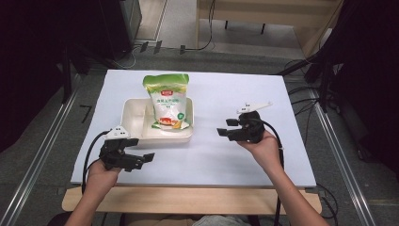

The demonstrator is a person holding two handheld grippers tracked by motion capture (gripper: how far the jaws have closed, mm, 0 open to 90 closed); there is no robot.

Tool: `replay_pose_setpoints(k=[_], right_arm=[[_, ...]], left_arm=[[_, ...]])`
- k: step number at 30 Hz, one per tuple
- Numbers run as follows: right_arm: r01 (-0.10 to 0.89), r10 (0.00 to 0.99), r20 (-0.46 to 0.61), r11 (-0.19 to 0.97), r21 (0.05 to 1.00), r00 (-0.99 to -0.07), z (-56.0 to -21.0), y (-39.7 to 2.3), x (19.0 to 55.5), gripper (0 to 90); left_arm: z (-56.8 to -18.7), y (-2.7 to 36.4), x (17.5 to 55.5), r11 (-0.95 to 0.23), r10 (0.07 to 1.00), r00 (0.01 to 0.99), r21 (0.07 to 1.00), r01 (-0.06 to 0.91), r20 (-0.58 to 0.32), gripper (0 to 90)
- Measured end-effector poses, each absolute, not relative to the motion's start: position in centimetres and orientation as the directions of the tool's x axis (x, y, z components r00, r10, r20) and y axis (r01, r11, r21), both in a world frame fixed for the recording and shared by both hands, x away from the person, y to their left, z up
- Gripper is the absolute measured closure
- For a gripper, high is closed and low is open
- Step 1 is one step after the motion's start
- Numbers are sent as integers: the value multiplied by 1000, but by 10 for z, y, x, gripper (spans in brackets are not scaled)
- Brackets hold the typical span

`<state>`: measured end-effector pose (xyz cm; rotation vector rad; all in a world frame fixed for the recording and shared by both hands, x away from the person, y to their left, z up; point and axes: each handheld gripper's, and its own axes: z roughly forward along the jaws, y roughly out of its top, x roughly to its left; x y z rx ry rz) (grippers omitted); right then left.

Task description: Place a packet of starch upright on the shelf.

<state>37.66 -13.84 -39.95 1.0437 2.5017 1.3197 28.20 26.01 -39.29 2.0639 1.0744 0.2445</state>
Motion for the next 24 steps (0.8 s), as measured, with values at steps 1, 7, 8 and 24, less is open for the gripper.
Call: replay_pose_setpoints(k=[1, 7, 8, 24], right_arm=[[522, 625, 206, 377, 765, -753, -403, -139, 375, 426], [528, 614, 211, 397, 750, -761, -423, -139, 368, 423], [528, 615, 209, 399, 749, -761, -424, -138, 368, 423], [550, 602, 217, 450, 704, -769, -443, -121, 371, 409]], left_arm=[[-393, 260, 282, -341, 761, 626, 715, 610, -172, 146], [-392, 261, 281, -342, 760, 628, 720, 604, -165, 146], [-392, 261, 281, -342, 760, 628, 720, 604, -165, 146], [-393, 259, 284, -350, 767, 620, 704, 617, -162, 147]])
